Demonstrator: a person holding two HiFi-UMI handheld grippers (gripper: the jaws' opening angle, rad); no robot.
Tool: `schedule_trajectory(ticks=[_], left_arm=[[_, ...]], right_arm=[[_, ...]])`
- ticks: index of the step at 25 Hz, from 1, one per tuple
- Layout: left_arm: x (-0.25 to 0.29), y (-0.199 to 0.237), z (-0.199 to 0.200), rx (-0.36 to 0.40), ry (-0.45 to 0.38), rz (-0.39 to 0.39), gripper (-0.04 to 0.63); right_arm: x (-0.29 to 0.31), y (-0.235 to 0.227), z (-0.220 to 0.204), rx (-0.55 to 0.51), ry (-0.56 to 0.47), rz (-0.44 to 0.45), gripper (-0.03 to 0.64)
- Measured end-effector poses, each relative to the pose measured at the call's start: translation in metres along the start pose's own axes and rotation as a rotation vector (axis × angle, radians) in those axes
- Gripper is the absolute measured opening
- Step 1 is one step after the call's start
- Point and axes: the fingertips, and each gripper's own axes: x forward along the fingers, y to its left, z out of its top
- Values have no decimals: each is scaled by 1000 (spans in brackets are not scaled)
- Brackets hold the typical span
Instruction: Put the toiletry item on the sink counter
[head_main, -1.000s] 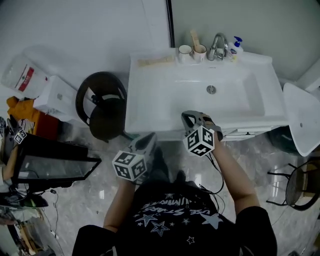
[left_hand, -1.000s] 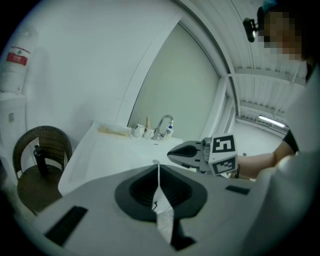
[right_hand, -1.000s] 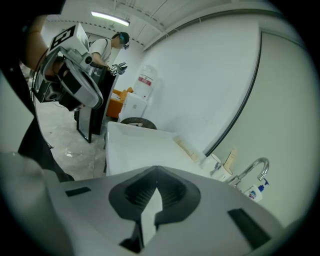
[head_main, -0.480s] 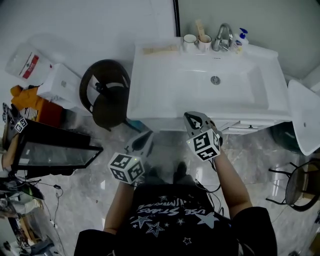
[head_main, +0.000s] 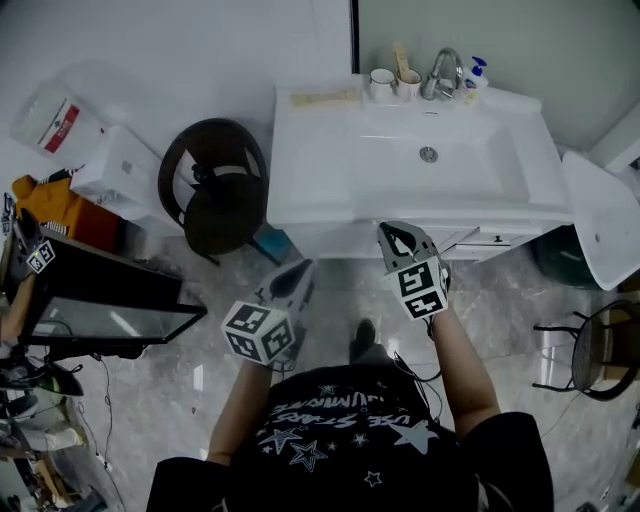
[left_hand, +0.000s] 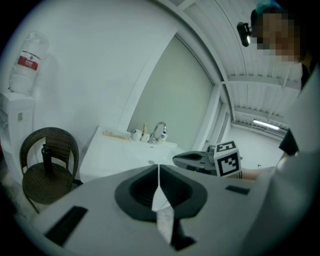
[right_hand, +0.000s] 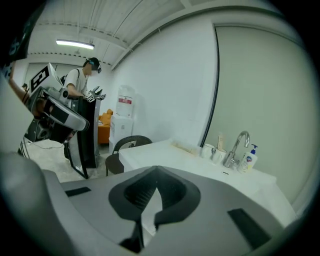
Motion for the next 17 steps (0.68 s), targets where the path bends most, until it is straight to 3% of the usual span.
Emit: schedule_trajectory(ticks=[17], left_arm=[[-122, -3, -51, 30, 23, -135, 20]], right_arm=[[-72, 134, -2, 179, 34, -82, 14]])
